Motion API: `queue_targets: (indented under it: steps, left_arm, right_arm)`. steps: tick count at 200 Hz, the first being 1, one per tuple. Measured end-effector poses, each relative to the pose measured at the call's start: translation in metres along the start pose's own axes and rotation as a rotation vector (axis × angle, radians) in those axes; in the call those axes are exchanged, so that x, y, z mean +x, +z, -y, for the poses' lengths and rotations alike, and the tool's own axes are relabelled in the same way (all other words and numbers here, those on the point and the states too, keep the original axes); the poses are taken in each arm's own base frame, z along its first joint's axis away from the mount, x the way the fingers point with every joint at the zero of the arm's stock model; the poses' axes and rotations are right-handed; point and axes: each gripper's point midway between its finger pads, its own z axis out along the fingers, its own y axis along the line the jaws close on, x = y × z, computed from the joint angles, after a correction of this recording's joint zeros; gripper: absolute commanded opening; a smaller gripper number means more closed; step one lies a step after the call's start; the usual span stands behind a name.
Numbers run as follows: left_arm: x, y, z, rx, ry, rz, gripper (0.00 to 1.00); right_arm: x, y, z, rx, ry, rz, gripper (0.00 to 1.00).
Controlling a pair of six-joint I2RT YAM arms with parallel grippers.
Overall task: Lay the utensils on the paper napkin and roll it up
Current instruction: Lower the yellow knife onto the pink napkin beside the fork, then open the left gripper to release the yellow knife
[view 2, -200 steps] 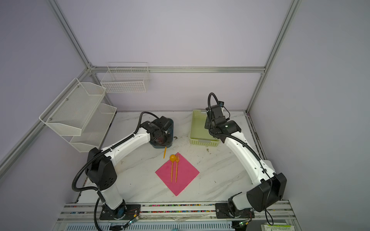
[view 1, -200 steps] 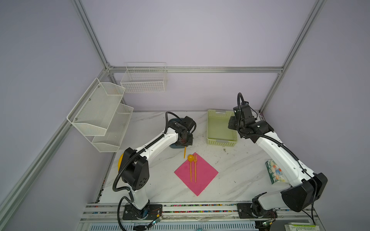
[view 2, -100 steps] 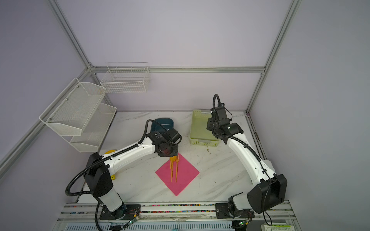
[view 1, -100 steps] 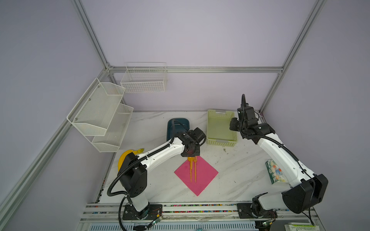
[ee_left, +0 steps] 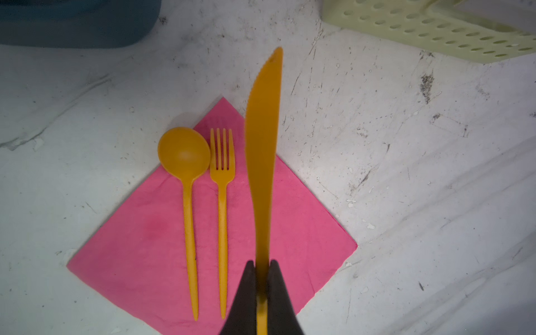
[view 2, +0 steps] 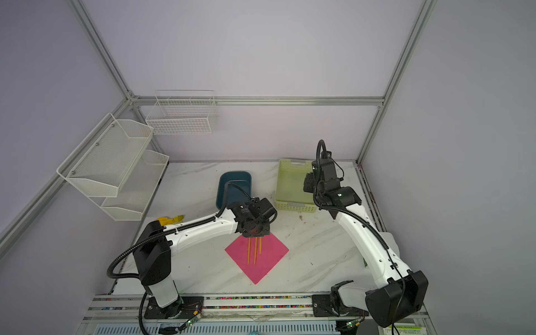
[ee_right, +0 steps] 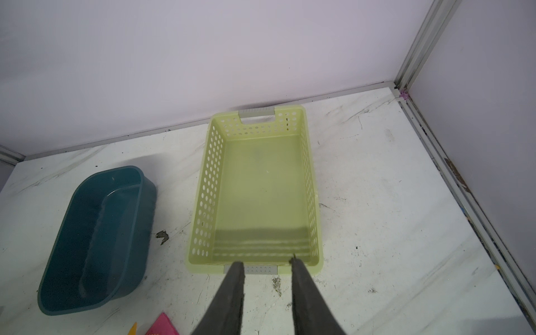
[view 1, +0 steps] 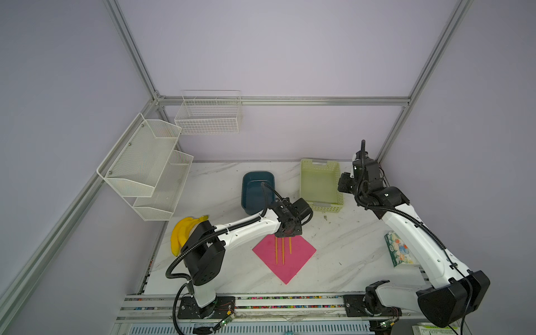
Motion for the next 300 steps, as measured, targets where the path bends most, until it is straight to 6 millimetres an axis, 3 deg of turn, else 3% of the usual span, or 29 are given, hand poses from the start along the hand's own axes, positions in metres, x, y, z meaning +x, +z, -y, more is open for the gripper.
queue_targets:
  steps: [93,222,300]
  left_arm:
    - [0.029,0.043,0.000,-0.071,0.019,-0.056,0.10]
    - [0.049,0.059,-0.003,-0.110,0.023,-0.080,0.12]
    - [0.050,0.063,-0.012,-0.153,0.030,-0.077,0.27]
  right_arm:
    - [0.004,-0.007,0.004,-0.006,0.004,0.016,0.32]
    - [0.005,-0.007,0.004,-0.008,0.004,0.019,0.33]
    - [0.006,-0.011,0.001,-0.017,-0.003,0.034,0.34]
